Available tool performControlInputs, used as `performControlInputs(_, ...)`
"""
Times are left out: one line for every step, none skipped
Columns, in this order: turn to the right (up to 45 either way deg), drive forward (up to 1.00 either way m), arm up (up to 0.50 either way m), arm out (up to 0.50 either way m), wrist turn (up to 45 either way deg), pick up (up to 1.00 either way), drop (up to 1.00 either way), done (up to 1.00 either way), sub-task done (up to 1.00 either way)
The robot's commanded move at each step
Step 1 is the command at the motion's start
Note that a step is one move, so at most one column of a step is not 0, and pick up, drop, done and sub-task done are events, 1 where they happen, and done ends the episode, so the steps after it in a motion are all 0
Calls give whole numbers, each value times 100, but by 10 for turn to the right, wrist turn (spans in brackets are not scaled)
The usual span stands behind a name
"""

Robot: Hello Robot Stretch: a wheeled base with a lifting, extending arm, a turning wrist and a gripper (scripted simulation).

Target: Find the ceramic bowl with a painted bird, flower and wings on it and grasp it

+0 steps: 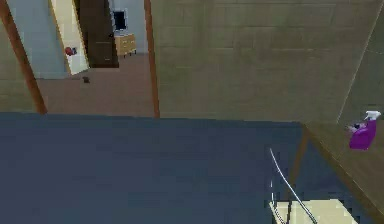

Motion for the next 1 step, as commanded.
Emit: performControlInputs(450,0,0,0,0,0,0,0,0)
